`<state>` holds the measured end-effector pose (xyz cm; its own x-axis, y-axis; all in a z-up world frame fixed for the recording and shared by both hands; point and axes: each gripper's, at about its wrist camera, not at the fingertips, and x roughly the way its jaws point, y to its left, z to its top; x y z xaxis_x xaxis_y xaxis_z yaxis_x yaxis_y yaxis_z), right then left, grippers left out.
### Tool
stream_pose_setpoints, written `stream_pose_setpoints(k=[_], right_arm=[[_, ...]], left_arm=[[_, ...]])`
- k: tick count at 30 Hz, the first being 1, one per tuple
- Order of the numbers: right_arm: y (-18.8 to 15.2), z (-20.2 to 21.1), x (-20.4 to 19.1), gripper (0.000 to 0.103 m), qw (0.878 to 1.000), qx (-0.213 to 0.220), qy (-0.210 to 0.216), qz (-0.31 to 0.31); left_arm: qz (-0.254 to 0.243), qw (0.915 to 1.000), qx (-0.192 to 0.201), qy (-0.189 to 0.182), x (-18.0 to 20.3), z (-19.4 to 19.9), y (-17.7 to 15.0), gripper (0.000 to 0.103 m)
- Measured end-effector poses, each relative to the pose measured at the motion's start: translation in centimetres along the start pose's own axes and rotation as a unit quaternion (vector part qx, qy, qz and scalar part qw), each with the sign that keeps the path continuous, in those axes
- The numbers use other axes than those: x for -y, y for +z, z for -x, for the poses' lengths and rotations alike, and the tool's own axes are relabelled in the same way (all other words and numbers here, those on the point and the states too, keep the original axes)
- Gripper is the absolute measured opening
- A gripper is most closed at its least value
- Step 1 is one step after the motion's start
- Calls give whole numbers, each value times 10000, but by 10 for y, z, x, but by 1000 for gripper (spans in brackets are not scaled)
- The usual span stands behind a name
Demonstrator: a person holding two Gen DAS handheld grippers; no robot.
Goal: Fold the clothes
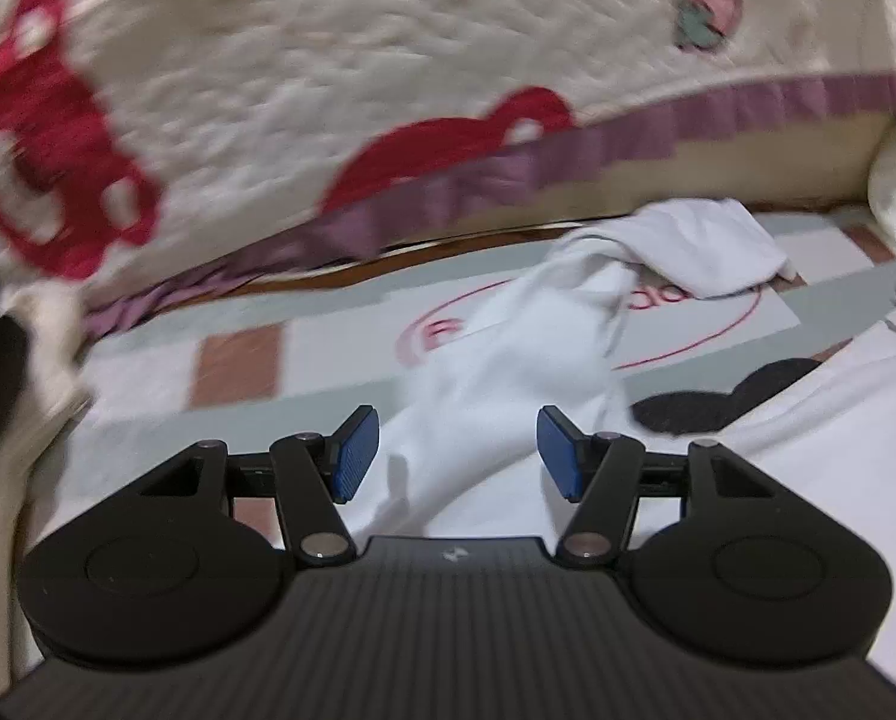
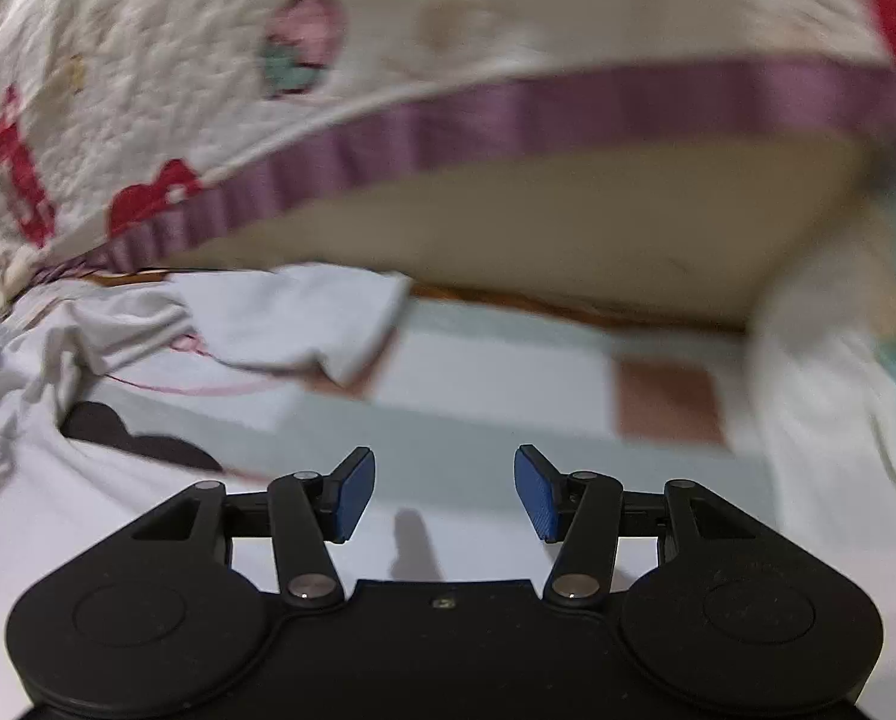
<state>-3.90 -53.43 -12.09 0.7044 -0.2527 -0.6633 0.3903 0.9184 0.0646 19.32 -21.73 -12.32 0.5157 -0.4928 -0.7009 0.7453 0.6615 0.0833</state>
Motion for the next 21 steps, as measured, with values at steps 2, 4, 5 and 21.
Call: stream_pose_setpoints(k=[2, 4, 5, 21], right_arm=[[15, -14, -22, 61, 9991, -56, 133, 410], [24, -29, -37, 62, 9968, -96, 194, 763], [26, -36, -42, 62, 9957, -96, 198, 904], [85, -71, -51, 5, 9937, 611, 369, 868]], left_arm=[[1, 10000, -35, -71, 14, -15, 3, 62], [24, 9999, -87, -58, 24, -30, 5, 64], [42, 9999, -123, 9, 26, -37, 6, 64], [550, 9922, 187, -1107, -1, 10, -25, 10]])
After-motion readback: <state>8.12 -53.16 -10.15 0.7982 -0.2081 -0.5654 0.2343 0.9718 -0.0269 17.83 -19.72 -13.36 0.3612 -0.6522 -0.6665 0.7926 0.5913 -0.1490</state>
